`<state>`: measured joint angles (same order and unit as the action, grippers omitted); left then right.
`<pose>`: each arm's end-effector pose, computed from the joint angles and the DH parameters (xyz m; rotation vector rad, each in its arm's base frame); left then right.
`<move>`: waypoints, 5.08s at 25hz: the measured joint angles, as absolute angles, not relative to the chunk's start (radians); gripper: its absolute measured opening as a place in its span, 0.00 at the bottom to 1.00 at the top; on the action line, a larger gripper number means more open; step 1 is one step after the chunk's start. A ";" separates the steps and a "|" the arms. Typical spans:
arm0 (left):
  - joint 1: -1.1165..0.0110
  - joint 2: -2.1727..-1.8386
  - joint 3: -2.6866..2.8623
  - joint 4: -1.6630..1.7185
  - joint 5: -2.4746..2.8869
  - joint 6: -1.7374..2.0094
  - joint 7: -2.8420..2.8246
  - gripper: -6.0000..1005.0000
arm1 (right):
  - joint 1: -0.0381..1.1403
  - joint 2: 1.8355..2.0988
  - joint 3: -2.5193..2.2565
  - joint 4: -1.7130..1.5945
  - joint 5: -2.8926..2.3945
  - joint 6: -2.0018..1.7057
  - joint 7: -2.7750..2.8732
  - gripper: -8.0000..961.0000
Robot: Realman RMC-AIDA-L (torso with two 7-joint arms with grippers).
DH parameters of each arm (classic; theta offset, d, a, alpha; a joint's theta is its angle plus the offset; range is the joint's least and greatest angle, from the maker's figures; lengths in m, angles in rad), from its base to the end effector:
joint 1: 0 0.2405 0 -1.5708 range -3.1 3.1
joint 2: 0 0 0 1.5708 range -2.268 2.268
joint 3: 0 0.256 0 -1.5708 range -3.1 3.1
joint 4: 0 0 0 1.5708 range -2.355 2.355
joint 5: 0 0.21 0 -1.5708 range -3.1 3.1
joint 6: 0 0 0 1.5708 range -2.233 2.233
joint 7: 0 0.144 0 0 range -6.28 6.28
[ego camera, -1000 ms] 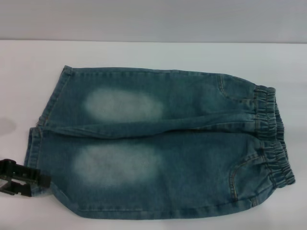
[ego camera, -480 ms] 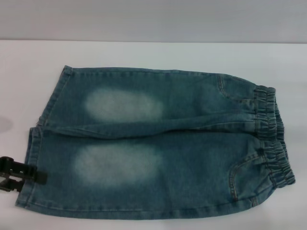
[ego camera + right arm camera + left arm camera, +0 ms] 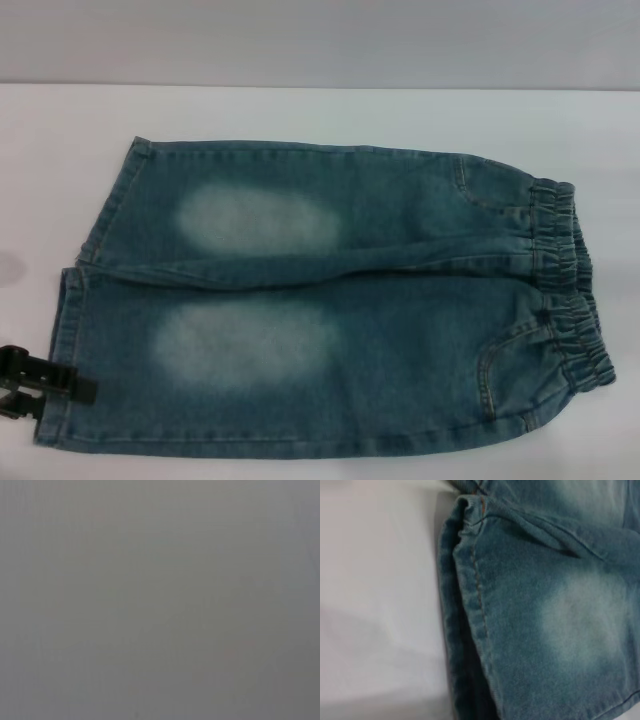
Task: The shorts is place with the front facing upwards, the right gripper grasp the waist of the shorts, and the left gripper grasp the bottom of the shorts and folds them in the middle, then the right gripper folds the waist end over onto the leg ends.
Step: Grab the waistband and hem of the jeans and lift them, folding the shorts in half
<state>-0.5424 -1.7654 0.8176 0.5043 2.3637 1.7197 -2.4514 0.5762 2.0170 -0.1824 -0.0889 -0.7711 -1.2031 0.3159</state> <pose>-0.3471 0.2910 0.0796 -2.2379 -2.1899 0.0487 0.3587 0.3687 0.1116 -1.0830 0.5469 0.7949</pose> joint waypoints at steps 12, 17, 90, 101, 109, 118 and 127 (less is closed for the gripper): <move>-0.537 -1.769 0.816 0.496 2.392 1.698 -2.449 0.76 | 0.580 2.017 -0.182 -0.089 -0.773 -1.198 0.316 0.52; -0.537 -1.770 0.819 0.483 2.393 1.698 -2.444 0.76 | 0.581 2.017 -0.182 -0.089 -0.774 -1.197 0.316 0.53; -0.649 -1.815 0.655 0.544 2.458 1.616 -2.413 0.05 | 0.625 1.843 -0.566 -0.641 -1.887 -1.397 1.795 0.52; -0.689 -1.818 0.642 0.554 2.457 1.584 -2.399 0.06 | 0.769 1.817 -0.617 -0.755 -2.414 -1.768 1.982 0.52; -0.705 -1.819 0.629 0.554 2.457 1.542 -2.399 0.06 | 0.774 1.833 -0.807 -0.756 -2.503 -1.815 1.984 0.53; -0.715 -1.823 0.628 0.554 2.456 1.516 -2.399 0.07 | 0.778 1.860 -0.872 -0.755 -2.657 -1.814 1.981 0.53; -0.721 -1.825 0.629 0.554 2.452 1.506 -2.402 0.07 | 0.797 1.918 -0.873 -0.752 -2.805 -1.770 1.980 0.53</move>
